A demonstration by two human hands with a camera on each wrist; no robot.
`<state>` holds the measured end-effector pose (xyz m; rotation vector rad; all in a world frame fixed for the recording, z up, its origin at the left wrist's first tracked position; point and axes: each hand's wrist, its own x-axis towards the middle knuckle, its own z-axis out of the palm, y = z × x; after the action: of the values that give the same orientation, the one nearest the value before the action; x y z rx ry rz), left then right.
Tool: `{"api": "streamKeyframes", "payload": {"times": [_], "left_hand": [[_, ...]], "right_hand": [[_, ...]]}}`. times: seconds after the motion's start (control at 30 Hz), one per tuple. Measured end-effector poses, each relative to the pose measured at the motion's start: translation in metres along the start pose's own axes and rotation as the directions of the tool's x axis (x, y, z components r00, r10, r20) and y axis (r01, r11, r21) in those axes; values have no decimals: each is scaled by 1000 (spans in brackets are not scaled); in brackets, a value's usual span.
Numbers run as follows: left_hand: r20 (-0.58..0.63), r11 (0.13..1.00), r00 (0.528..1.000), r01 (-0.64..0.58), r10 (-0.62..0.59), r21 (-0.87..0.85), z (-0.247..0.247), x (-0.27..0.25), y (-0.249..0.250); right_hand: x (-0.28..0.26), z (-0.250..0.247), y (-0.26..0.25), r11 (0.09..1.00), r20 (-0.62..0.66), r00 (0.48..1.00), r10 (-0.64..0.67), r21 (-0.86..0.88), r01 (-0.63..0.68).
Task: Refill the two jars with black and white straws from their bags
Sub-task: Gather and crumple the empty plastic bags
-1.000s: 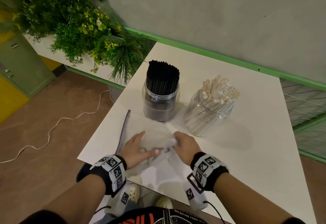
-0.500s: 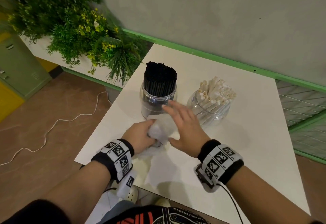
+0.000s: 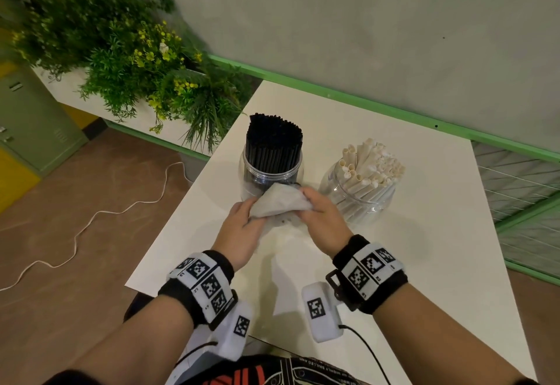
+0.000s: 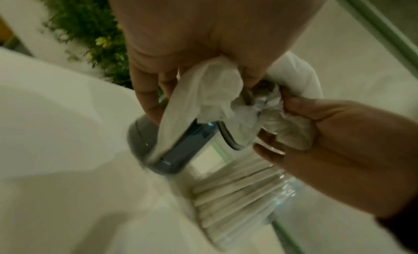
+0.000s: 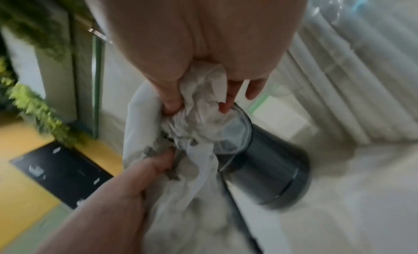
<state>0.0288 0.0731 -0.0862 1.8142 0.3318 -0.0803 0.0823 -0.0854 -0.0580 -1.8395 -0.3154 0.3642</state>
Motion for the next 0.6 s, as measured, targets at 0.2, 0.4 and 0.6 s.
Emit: {"api": "streamKeyframes", "payload": {"times": [0.2, 0.4, 0.6], "left_hand": [[219, 750, 962, 264, -161, -607, 9, 1, 23], [120, 815, 985, 168, -121, -554, 5, 5, 32], [34, 854, 997, 79, -72, -514, -5, 11, 33]], "right_hand": [[-4, 24, 5, 786, 119, 978, 171, 582, -208], [2, 11, 10, 987, 27, 1000, 0, -161, 5], [-10, -9, 4, 931, 123, 970, 210, 277, -236]]}}
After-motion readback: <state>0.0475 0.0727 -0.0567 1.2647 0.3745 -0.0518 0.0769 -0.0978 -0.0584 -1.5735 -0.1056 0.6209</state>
